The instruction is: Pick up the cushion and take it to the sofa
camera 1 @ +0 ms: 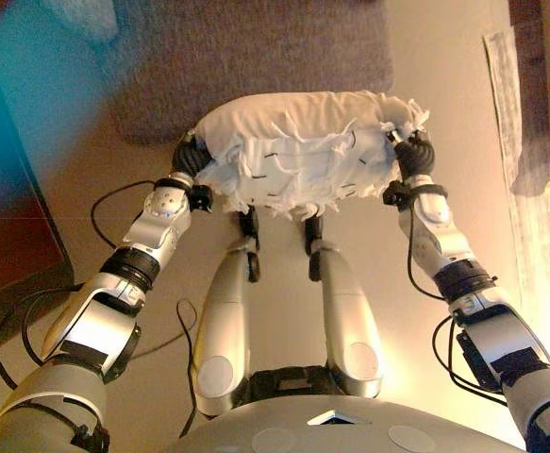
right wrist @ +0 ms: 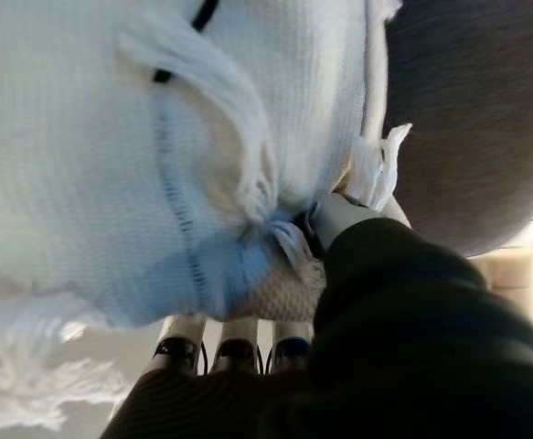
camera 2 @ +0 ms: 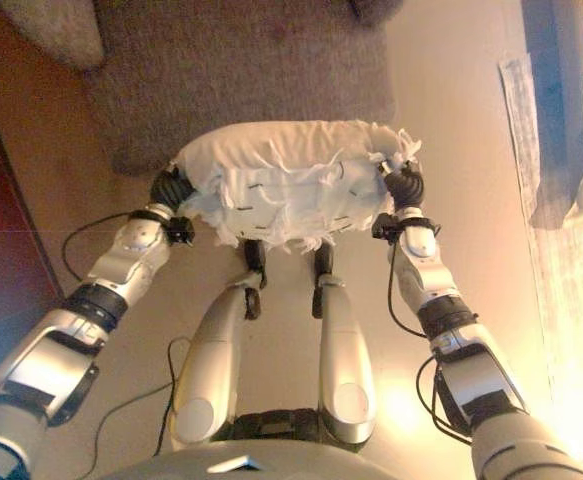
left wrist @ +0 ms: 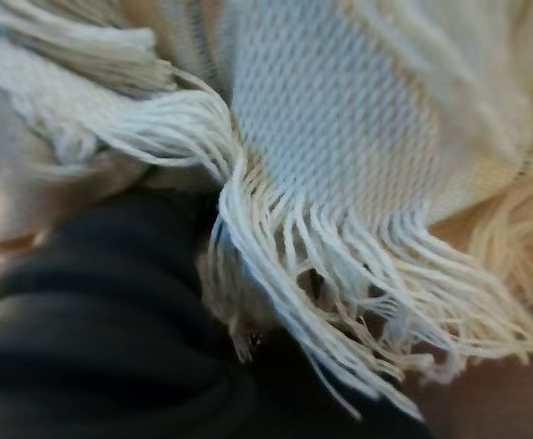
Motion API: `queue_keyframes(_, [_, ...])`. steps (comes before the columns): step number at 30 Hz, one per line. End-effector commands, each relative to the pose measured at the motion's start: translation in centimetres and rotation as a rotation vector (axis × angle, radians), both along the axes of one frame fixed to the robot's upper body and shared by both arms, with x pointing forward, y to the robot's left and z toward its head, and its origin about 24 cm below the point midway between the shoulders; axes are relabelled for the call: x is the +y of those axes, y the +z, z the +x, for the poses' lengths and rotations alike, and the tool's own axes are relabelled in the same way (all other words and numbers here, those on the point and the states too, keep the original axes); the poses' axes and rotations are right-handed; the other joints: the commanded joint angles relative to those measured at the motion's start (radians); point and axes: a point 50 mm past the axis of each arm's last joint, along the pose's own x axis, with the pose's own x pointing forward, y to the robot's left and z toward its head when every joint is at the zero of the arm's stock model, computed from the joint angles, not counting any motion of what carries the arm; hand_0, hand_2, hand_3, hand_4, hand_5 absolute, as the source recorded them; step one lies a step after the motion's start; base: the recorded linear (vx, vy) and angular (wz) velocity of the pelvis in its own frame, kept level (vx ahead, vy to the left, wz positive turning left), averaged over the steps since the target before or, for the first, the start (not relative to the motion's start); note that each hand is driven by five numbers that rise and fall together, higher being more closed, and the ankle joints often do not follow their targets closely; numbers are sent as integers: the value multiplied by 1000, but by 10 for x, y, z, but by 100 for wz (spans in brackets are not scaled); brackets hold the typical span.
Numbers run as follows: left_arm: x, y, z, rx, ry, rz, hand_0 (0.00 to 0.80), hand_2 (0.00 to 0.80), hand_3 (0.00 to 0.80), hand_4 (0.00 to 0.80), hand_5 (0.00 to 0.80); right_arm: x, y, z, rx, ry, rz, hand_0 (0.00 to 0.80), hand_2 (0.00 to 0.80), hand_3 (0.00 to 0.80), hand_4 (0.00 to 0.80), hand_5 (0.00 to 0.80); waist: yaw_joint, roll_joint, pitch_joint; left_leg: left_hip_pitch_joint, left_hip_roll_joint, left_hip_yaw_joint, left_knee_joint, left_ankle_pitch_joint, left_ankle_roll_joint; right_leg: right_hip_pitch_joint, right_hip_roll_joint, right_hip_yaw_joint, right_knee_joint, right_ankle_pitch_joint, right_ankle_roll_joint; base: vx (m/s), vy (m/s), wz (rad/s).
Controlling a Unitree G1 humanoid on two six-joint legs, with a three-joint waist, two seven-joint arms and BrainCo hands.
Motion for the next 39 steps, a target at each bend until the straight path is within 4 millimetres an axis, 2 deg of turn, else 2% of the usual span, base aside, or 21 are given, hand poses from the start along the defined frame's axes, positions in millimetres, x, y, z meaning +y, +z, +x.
queue_keyframes(1, [-61, 49, 0, -263, -151, -211, 800, 800, 800, 800, 800, 24, 34, 3, -118, 141, -41, 800, 800, 800, 800, 800, 36, 41, -159, 114, 15, -70, -97, 12, -64, 69, -14, -58, -109, 124, -3, 82, 68, 0])
queue_keyframes(8, [-44, 28, 1, -178, -83, -206, 800, 800, 800, 800, 800, 38, 10, 1, -3, 182, 20, 800, 800, 800, 800, 800, 48, 23, -275, 293, 9, -83, -187, 14, -58, 250, -30, -52, -210, 140, 0, 128, 57, -3])
queue_keyframes(12, [-38, 1, -4, -62, -65, -204, 800, 800, 800, 800, 800, 43, -19, -5, 145, 192, 42, 800, 800, 800, 800, 800, 52, 19, -373, 398, -1, -80, -254, 16, -49, 345, -36, -29, -266, 169, 2, 260, 119, -6])
queue_keyframes(16, [-34, -16, -6, 13, -46, -206, 800, 800, 800, 800, 800, 43, -42, -7, 252, 191, 55, 800, 800, 800, 800, 800, 47, 27, -450, 469, -9, -65, -291, 5, -42, 377, -48, -10, -273, 210, 8, 205, 136, -3])
queue_keyframes(19, [-31, -21, -9, 32, -37, -209, 800, 800, 800, 800, 800, 38, -49, -8, 283, 184, 42, 800, 800, 800, 800, 800, 51, 32, -476, 491, -20, -62, -293, -5, -35, 394, -63, 5, -269, 245, 14, 106, 133, -6])
queue_keyframes(21, [-28, -19, -7, 35, -27, -207, 800, 800, 800, 800, 800, 35, -49, -6, 289, 184, 43, 800, 800, 800, 800, 800, 51, 35, -486, 493, -26, -57, -286, -12, -32, 391, -77, 17, -234, 275, 14, 41, 127, -7])
queue_keyframes(24, [-22, -14, -3, 34, -25, -193, 800, 800, 800, 800, 800, 33, -48, -4, 295, 188, 47, 800, 800, 800, 800, 800, 50, 50, -487, 486, -26, -52, -260, -24, -25, 346, -91, 37, -58, 344, 2, 20, 137, -6])
queue_keyframes(26, [-19, -8, 2, 33, -30, -187, 800, 800, 800, 800, 800, 32, -45, 0, 306, 188, 50, 800, 800, 800, 800, 800, 47, 74, -472, 505, -20, -58, -254, -30, -23, 284, -74, 43, 103, 369, -5, 83, 180, -7])
queue_keyframes(28, [-19, -6, 5, 36, -24, -202, 800, 800, 800, 800, 800, 30, -42, 6, 315, 196, 34, 800, 800, 800, 800, 800, 45, 79, -461, 533, -26, -67, -257, -31, -24, 242, -61, 33, 134, 387, 3, 166, 127, 3])
queue_keyframes(31, [-25, -8, 6, 43, -32, -200, 800, 800, 800, 800, 800, 29, -38, 11, 321, 199, 23, 800, 800, 800, 800, 800, 31, 54, -457, 576, -59, -79, -260, -49, -20, 245, -30, 2, -27, 395, 13, 276, 9, 5])
queue_keyframes(35, [-33, -14, 4, 57, -36, -216, 800, 800, 800, 800, 800, 21, -36, 11, 322, 203, 6, 800, 800, 800, 800, 800, -3, 18, -463, 646, -104, -133, -246, -124, -14, 225, 34, -18, -334, 364, 31, 418, -36, 13])
queue_keyframes(36, [-34, -15, 3, 59, -35, -214, 800, 800, 800, 800, 800, 19, -35, 11, 320, 207, 2, 800, 800, 800, 800, 800, -10, 13, -467, 667, -106, -139, -243, -143, -15, 214, 44, -21, -367, 370, 35, 415, -48, 32])
queue_keyframes(38, [-32, -17, 1, 60, -25, -212, 800, 800, 800, 800, 800, 19, -31, 11, 315, 225, -8, 800, 800, 800, 800, 800, -15, 5, -478, 692, -103, -141, -235, -170, -16, 210, 46, -23, -352, 364, 31, 409, -75, 53])
queue_keyframes(39, [-30, -16, 2, 59, -14, -220, 800, 800, 800, 800, 800, 21, -29, 13, 313, 241, -18, 800, 800, 800, 800, 800, -14, 0, -491, 695, -105, -140, -228, -160, -19, 232, 46, -36, -390, 347, 27, 392, -107, 49])
